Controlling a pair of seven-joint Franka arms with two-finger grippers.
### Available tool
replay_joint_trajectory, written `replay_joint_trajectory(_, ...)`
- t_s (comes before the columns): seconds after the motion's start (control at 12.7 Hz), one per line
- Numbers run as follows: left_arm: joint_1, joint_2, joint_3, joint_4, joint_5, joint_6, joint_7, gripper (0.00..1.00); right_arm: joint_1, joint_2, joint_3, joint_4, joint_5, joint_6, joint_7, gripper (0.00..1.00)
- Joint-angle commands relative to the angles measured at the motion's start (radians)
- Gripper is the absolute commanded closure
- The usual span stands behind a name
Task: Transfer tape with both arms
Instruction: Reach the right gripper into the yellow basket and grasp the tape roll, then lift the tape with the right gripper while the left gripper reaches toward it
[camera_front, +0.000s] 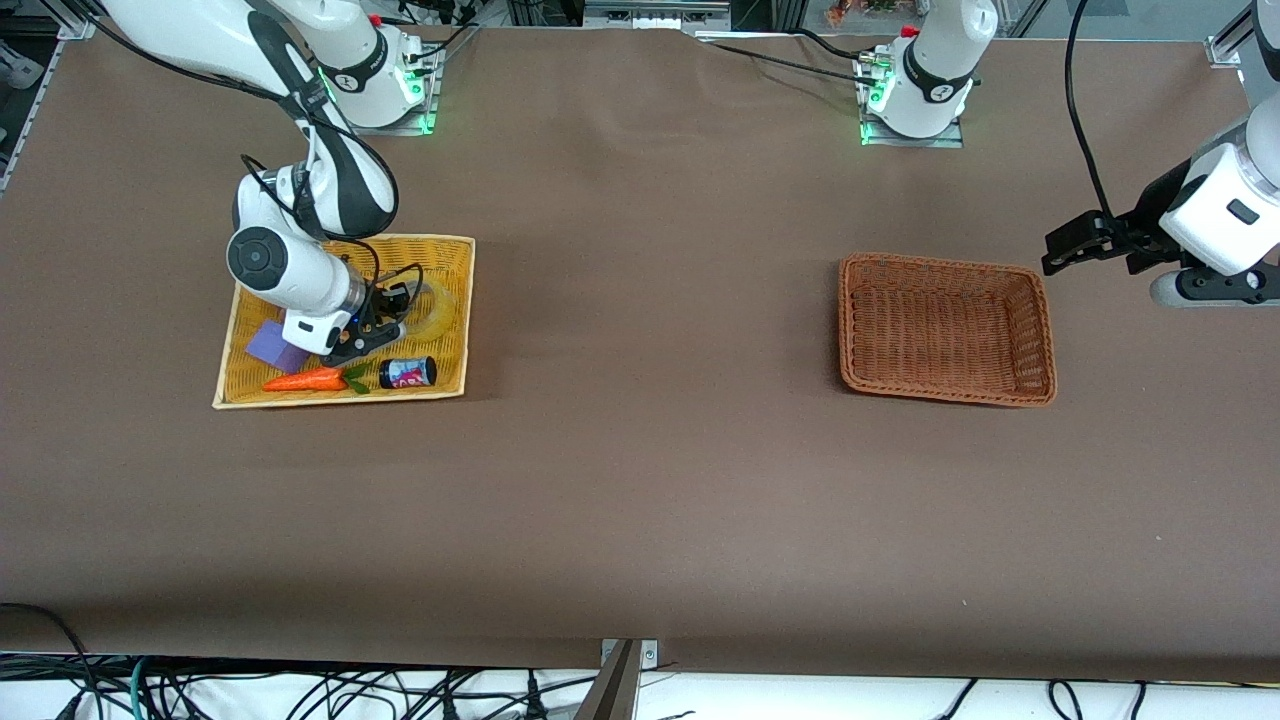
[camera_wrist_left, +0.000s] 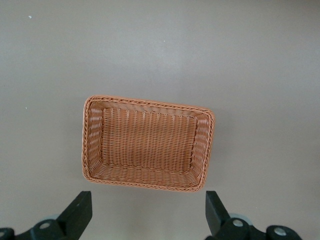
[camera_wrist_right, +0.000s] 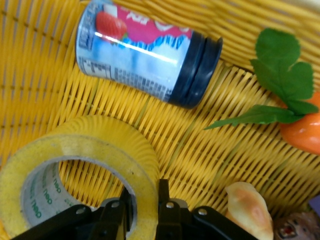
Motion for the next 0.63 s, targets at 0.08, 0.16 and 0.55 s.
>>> replay_joint_trajectory(0.08, 0.0, -0.004, 0.001, 0.001, -0.021, -0.002, -0.001, 0.0, -0.008, -0.066, 0.01, 0.152, -0.006, -0.282, -0.014, 1.0)
replay_joint_trajectory(0.16, 0.001, -0.004, 0.001, 0.001, -0.019, -0.002, -0.001, 0.0, -0.006, -0.065, 0.018, 0.251, -0.004, -0.429, -0.001, 1.0)
replay_joint_trajectory(0.55, 0.004, -0.001, 0.001, 0.001, -0.021, -0.001, 0.0, 0.0, 0.092, 0.001, 0.137, 0.453, 0.115, -0.537, 0.346, 1.0)
